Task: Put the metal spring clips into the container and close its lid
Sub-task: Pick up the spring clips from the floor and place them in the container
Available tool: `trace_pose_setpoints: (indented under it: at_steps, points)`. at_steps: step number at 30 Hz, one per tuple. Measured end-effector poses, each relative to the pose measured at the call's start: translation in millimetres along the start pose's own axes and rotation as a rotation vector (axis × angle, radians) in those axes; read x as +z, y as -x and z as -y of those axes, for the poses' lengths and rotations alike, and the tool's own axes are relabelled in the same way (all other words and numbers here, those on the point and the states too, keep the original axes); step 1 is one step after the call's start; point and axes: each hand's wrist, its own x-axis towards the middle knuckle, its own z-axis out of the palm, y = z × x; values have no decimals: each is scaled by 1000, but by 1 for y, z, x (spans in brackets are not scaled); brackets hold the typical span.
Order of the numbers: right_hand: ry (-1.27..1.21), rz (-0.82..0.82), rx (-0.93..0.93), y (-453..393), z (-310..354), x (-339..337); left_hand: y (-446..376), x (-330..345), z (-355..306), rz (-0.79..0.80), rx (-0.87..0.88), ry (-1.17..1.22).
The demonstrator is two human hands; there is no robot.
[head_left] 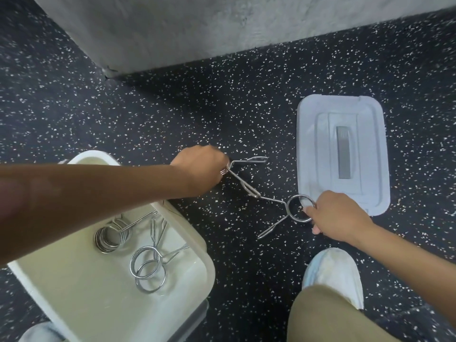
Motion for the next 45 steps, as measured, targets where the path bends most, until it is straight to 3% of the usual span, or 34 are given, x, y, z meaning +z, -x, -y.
trace_pose_setpoints:
  at_steps: [6,10,14,19,26,31,33,34,36,41,45]
  points:
    - [102,-79,-41,1,2,-3,19,-33,10,-75,5,296]
    - [129,-114,-48,5,10,-8,44,-71,13,-183,-119,436]
    - [118,-124,-61,3,15,-10,86,-104,24,-191,-229,493]
    - [71,-157,-101,3,25,-14,159,-109,57,-172,-225,540]
    - [16,-179,-171,10,43,-23,235,-48,78,-81,-79,489]
    - [-6,-217,-229,19,63,-28,255,29,78,233,-69,364]
    - [-1,-246,-264,23,72,-32,245,42,71,254,-19,140]
    - [2,-262,-281,24,77,-34,241,51,70,142,110,-9]
    - [-1,-284,-304,29,86,-39,230,58,59,275,266,-200]
    - [-52,-338,-387,51,111,-57,212,64,29,450,195,-376]
    - [-13,-474,-513,72,139,-76,208,69,21,436,-161,-89]
